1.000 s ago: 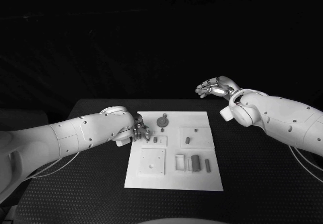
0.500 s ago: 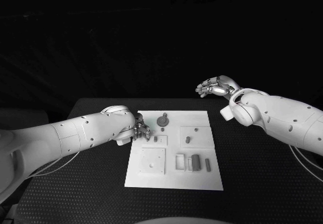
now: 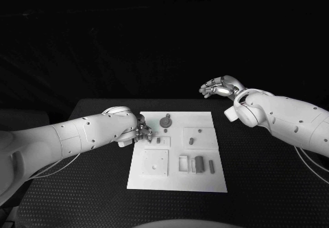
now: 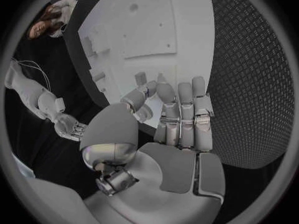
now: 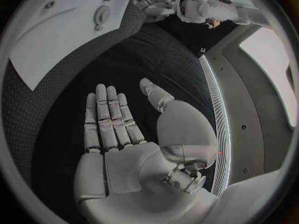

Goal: Assemble the parts on the task board

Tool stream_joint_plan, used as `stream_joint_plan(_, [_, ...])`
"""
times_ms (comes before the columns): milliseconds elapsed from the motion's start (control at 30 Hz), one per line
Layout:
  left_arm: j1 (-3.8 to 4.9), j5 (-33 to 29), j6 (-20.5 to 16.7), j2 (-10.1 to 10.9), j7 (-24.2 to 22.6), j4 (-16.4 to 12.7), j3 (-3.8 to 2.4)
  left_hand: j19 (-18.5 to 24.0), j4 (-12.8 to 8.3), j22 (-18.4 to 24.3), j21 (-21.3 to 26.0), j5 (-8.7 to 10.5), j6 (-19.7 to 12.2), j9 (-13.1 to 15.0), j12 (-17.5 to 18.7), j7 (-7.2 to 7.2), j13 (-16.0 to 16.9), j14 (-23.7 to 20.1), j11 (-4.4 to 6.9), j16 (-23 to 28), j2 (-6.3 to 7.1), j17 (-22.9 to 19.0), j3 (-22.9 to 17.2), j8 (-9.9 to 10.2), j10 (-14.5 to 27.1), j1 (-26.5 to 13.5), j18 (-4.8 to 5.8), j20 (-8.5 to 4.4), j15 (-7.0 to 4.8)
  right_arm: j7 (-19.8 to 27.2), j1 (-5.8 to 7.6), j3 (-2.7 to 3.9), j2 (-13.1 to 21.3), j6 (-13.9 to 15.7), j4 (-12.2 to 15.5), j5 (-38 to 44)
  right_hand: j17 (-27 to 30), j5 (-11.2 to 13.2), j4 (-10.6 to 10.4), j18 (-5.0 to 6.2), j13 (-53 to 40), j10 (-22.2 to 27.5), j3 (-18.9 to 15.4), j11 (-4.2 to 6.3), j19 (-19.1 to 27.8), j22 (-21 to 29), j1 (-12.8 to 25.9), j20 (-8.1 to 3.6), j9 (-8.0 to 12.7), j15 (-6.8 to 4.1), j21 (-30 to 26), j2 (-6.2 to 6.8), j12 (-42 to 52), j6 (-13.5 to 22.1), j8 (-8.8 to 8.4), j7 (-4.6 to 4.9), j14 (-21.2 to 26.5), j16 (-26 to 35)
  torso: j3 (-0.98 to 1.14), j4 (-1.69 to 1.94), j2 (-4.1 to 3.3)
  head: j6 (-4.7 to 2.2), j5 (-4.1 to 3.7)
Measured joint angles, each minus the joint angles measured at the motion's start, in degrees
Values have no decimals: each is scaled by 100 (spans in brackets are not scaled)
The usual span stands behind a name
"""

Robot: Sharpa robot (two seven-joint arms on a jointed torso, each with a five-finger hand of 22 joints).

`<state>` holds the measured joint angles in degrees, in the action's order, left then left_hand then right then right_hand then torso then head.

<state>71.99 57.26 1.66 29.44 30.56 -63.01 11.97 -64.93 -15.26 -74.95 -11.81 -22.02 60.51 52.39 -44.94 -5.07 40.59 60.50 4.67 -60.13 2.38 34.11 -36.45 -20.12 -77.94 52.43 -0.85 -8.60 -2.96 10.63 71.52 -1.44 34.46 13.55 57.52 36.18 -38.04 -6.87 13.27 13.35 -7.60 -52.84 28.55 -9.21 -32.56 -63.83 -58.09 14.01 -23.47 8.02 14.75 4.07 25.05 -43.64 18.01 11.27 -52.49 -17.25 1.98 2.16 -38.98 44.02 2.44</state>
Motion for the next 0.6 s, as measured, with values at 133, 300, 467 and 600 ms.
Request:
stream_joint_plan(133, [0, -17, 50, 3, 11, -1, 5, 0, 0, 0, 0, -21, 0, 0, 0, 0, 0, 0, 0, 0, -5, -7, 0, 13, 0, -5, -1, 0, 0, 0, 0, 0, 3, 0, 1, 0, 0, 0, 0, 0, 0, 0, 0, 0, 0, 0, 0, 0, 0, 0, 0, 0, 0, 0, 0, 0, 0, 0, 1, 0, 1, 10, 0])
stream_joint_plan(300, [1, -50, 105, 2, 22, -2, 10, 0, -2, 1, 0, -21, 0, 8, -5, 0, 0, 0, 0, 0, -6, -12, 3, -8, 0, -4, 0, 0, 0, -1, 0, 0, 3, 0, 2, 0, 1, 0, 0, 0, 5, 0, 0, 0, 0, -6, 0, 0, 0, 0, 0, 0, 0, 0, 0, 0, 0, 0, 1, 0, 2, 13, 0])
stream_joint_plan(467, [3, -85, 131, -4, 35, 4, 12, 0, -4, 1, -13, -21, 0, 20, -23, 0, 5, 0, 0, 0, -7, -17, 11, -8, 0, -3, 0, 0, 0, -1, 0, 0, 2, 0, 2, 0, 1, 0, 0, 0, 4, 0, 0, 0, 0, -6, 0, 0, 0, 0, 0, 0, 0, 0, 0, 0, 0, 0, 2, -1, 2, 13, 0])
stream_joint_plan(600, [5, -105, 141, -25, 44, 38, 16, 0, 0, 2, -22, -20, 1, 21, -23, 0, 4, 0, -1, 0, -29, -17, 15, -8, 1, -25, 0, 0, 0, -1, 0, 0, 2, 0, 4, 0, 1, 0, 0, 0, 4, 0, 0, 0, 0, -6, 0, 0, -1, 0, 0, 0, 0, 0, 0, 0, 0, 0, 2, -1, 2, 13, 0])
